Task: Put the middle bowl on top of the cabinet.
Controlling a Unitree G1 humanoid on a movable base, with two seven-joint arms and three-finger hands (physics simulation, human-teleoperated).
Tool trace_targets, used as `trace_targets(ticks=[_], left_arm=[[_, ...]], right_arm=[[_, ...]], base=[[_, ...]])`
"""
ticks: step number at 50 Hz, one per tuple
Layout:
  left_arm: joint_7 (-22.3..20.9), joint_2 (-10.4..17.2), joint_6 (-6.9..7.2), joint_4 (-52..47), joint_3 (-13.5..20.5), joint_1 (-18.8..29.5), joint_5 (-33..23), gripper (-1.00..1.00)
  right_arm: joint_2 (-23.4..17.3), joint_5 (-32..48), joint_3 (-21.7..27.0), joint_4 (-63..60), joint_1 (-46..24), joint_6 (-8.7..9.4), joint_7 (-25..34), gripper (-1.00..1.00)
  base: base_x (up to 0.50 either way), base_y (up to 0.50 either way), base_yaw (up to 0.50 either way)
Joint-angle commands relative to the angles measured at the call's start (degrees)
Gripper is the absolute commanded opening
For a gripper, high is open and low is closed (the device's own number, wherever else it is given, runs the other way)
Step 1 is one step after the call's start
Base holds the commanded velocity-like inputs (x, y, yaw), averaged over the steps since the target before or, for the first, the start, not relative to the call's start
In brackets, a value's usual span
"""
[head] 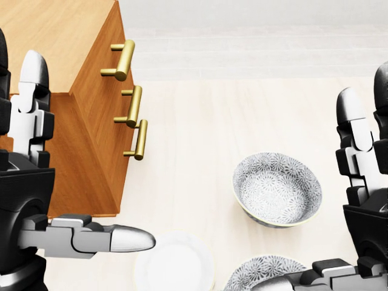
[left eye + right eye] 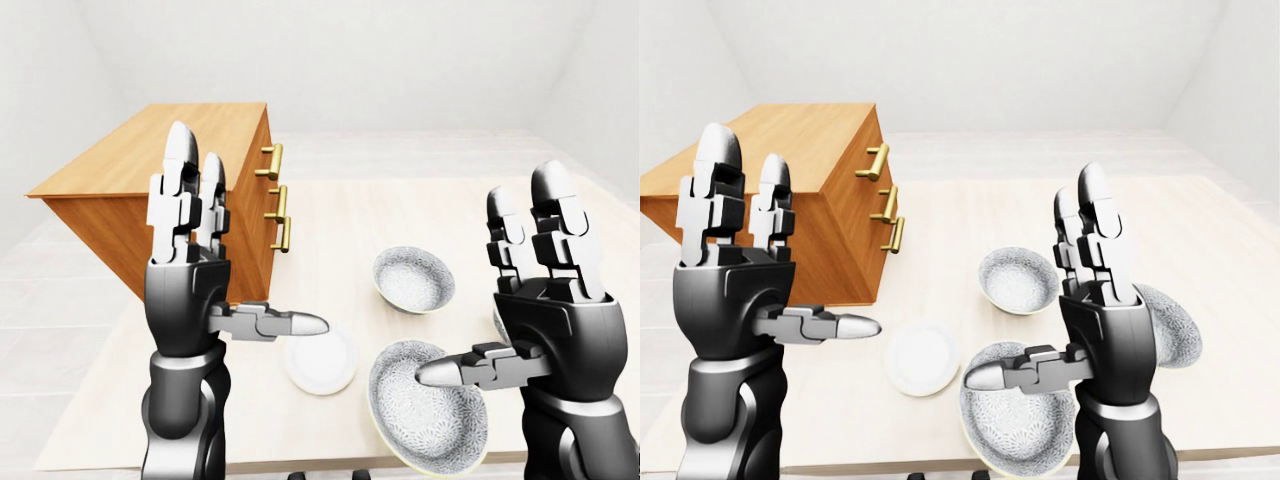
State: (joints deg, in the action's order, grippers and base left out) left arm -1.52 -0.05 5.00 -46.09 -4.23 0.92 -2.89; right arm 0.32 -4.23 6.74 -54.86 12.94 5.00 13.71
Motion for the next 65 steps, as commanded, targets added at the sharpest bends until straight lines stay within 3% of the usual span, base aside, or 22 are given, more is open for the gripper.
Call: trace_targets(ticks=[1, 14, 30, 35, 41, 47, 49, 57, 65], left_arm=[[-0.12, -0.05, 0.0, -0.74, -0.51, -0.6, 0.04, 1.0], [0.0, -0.07, 0.0, -0.9, -0.78, -0.84, 0.4, 1.0], [-0.44, 0.14, 0.0, -0.25, -0.17, 0.36, 0.6, 1.0], [-0.6, 0.06, 0.0, -0.05, -0.16, 0.77, 0.7, 1.0], [-1.31, 0.43, 0.0, 0.18, 0.9, 0.55, 1.22, 1.0], [-1.62, 0.74, 0.0, 0.48, 0.62, 0.02, 0.52, 1.0], [-1.66, 0.72, 0.0, 0.74, 0.48, -0.33, 0.26, 1.0], [-1.98, 0.53, 0.0, 0.84, -0.17, 0.1, -0.8, 1.0], [-2.37, 0.57, 0.0, 0.84, 0.38, -0.25, -1.09, 1.0]], right_arm=[[0.04, 1.23, -0.85, 0.09, 0.16, 0.0, -0.02, 1.0], [0.04, 1.25, -0.41, 1.48, 0.33, 0.0, 0.17, 1.0], [-0.77, -0.05, 3.18, 0.28, -3.51, 0.0, 0.45, 1.0], [-2.3, 4.08, 2.83, 1.95, -4.01, 0.0, -0.51, 1.0], [-5.64, 11.4, 6.66, 7.63, -4.65, 0.0, 0.6, 1.0], [-6.53, 15.1, 12.85, 12.26, -3.65, 0.0, 3.75, 1.0], [-8.1, 20.16, 13.62, 16.17, -1.72, 0.0, 4.13, 1.0], [-5.68, 23.13, 19.36, 21.39, -1.73, 0.0, 6.86, 1.0], [-7.24, 26.02, 24.78, 23.33, -3.1, 0.0, 8.06, 1.0]], base=[[0.14, 0.5, 0.0], [0.14, 0.47, 0.0], [0.03, 0.01, 0.0], [0.34, 0.0, 0.0], [0.0, 0.0, 0.0], [0.0, 0.0, 0.0], [0.0, 0.0, 0.0], [0.0, 0.0, 0.0], [0.0, 0.0, 0.0]])
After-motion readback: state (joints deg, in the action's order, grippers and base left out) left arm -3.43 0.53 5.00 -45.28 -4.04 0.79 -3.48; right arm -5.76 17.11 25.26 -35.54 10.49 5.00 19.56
